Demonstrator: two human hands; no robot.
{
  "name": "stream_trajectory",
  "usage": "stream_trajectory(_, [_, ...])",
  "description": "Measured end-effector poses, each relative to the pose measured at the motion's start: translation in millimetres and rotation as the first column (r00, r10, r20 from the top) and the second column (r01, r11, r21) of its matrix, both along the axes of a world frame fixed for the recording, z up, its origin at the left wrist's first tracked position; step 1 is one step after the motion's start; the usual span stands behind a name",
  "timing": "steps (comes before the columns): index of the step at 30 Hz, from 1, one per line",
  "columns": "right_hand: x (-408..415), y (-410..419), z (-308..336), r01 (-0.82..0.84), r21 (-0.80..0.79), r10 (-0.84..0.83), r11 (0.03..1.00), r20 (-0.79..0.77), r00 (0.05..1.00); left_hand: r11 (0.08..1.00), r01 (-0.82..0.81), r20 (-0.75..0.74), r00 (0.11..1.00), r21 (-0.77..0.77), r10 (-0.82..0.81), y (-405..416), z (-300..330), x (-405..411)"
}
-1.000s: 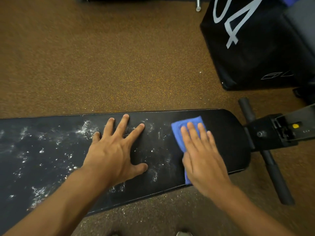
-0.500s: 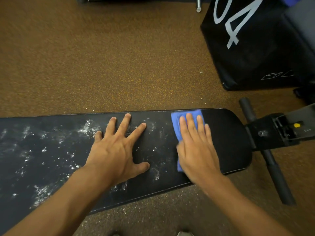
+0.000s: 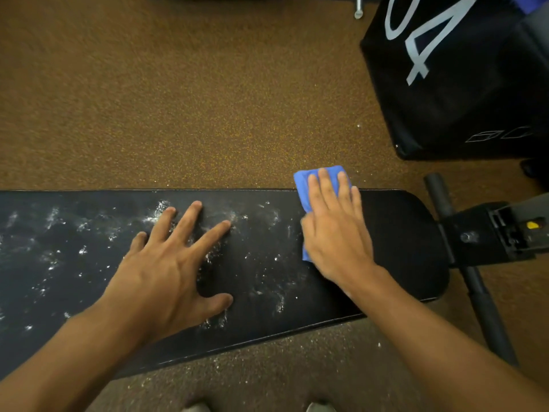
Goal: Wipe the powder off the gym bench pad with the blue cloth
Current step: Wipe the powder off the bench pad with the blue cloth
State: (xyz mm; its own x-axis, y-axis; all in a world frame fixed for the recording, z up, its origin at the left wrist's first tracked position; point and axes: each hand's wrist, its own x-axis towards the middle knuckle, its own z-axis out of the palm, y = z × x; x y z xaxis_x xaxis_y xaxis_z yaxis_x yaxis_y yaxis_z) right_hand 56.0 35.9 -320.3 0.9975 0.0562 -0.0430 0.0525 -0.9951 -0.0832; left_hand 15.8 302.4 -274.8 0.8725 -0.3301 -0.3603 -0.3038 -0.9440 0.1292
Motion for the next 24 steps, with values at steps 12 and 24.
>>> stream_trajectory(12, [17.2, 10.2, 3.5, -0.013, 0.013, 0.013, 1.0, -0.03, 0.999, 1.0, -0.013, 0.005, 1.0, 0.0, 0.013, -1.2, -3.1, 0.5])
stream_trajectory(24, [15.1, 23.2, 1.6, 0.013, 0.024, -0.012, 1.0, -0.04, 0.999, 1.0, -0.027, -0.01, 1.0, 0.004, 0.027, -2.9, -3.2, -0.4])
